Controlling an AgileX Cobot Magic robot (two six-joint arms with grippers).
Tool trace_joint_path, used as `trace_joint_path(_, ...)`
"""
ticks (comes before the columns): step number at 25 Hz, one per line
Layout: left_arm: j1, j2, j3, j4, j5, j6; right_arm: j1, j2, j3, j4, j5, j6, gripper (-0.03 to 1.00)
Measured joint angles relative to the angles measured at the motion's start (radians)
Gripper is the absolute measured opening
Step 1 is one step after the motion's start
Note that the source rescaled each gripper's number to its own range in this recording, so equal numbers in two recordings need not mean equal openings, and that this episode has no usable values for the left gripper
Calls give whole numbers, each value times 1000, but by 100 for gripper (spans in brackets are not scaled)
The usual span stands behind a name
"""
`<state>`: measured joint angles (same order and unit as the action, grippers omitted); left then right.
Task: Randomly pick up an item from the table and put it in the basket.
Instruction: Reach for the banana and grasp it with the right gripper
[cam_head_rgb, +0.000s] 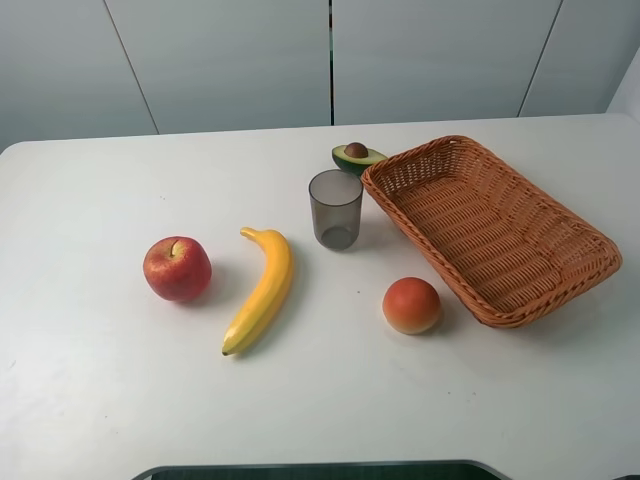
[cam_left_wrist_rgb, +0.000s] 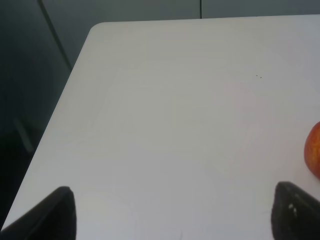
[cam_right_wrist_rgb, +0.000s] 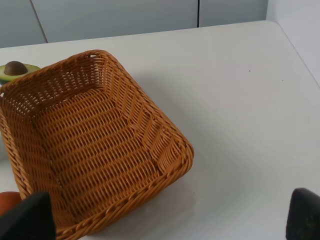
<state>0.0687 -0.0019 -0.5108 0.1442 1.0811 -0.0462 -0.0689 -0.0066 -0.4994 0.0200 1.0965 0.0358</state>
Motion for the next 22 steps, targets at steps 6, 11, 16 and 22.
trace_joint_path(6,0,0,0,0,0,0,0,0,0,0,0,0,100)
trace_joint_path(11,0,0,0,0,0,0,0,0,0,0,0,0,100)
trace_joint_path(16,0,0,0,0,0,0,0,0,0,0,0,0,100)
trace_joint_path(22,0,0,0,0,0,0,0,0,0,0,0,0,100)
